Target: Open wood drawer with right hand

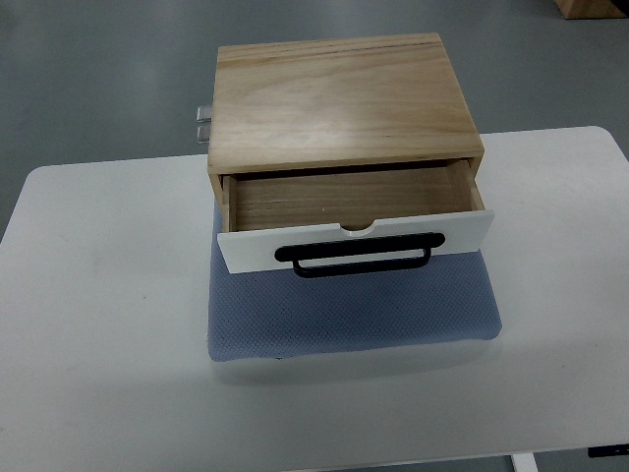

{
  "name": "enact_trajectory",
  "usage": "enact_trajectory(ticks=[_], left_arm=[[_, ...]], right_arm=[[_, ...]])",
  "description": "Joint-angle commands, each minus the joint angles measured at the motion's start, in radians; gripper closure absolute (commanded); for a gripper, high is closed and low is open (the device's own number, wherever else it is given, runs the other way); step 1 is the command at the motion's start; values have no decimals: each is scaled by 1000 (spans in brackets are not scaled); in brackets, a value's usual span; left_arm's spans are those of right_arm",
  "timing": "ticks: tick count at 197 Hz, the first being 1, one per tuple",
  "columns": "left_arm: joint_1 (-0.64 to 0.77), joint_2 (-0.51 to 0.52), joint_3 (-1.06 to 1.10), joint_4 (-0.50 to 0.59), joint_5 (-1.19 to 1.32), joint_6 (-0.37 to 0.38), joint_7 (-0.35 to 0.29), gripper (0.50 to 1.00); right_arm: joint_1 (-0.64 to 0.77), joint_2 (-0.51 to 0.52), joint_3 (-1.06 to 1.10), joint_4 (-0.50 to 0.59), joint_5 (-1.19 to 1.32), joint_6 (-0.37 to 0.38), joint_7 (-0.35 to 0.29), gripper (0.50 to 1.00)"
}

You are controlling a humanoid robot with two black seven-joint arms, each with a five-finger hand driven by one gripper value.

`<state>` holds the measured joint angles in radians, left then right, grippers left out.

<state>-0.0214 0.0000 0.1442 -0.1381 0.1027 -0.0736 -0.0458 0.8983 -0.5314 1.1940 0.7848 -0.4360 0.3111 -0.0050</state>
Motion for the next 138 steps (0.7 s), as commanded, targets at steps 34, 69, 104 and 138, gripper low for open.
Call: enact_trajectory(ticks=[34,69,104,138], left_arm=[[0,0,0,0,0,0,0,500],[0,0,0,0,0,0,0,500],[0,0,0,0,0,0,0,500],[0,0,0,0,0,0,0,500]], right_arm=[[-101,59,6,-78,28,0,171,548],[-148,99,6,-107,28,19,172,548],[-187,129,7,-108,49,16,175,548],[-219,152,7,-108,52,17,175,546]])
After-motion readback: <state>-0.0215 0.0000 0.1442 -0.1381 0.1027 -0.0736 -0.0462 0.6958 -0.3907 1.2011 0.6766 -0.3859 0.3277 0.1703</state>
